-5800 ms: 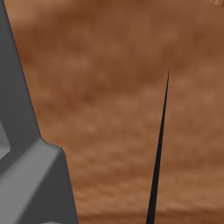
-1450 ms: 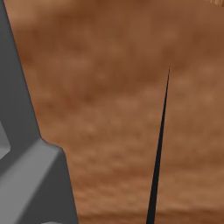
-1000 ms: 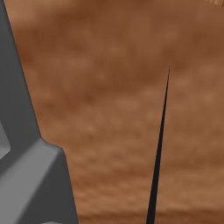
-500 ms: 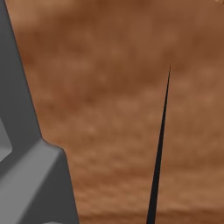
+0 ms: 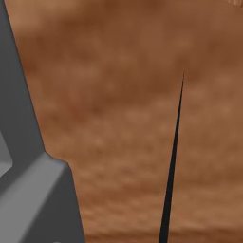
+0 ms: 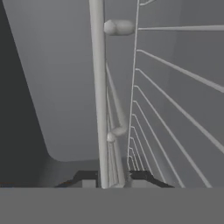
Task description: Pick up the bagel from the plate, place it on the toaster oven rack, close the door, and set the timer.
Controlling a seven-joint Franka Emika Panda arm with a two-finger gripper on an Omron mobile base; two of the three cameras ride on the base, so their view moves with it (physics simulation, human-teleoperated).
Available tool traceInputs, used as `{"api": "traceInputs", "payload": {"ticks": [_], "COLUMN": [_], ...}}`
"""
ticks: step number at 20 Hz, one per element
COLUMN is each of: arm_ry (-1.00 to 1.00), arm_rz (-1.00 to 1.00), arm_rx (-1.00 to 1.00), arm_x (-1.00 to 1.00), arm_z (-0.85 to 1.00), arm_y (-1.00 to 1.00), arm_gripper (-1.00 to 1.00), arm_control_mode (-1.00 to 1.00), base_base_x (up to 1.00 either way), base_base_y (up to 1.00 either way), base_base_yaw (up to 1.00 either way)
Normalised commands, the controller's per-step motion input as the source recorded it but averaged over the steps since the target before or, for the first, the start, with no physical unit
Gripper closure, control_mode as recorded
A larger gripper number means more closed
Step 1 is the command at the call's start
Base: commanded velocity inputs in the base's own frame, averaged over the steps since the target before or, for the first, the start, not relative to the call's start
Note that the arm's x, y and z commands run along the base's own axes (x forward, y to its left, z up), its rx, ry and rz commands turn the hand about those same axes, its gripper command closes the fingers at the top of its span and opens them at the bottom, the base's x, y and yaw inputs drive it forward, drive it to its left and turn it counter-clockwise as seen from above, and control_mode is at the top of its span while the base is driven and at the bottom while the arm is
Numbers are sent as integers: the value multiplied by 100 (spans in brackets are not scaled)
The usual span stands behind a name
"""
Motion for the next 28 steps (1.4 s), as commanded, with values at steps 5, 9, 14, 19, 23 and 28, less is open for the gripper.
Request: {"api": "traceInputs", "payload": {"ticks": [5,9,14,19,23,28], "arm_ry": [3,28,40,48,28,25], "arm_rz": [0,0,0,0,0,0], "arm_rx": [0,0,-4,-14,-11,-9], "arm_x": [0,-31,-40,-66,-100,-100], "arm_z": [0,0,0,-38,-94,-99], "arm_y": [-1,-26,-21,-12,-26,-43], "arm_gripper": [100,100,100,100,100,100], "arm_control_mode": [-100,-100,-100,-100,-100,-100], "base_base_x": [0,0,0,0,0,0], "base_base_y": [0,0,0,0,0,0], "base_base_yaw": [0,0,0,0,0,0]}}
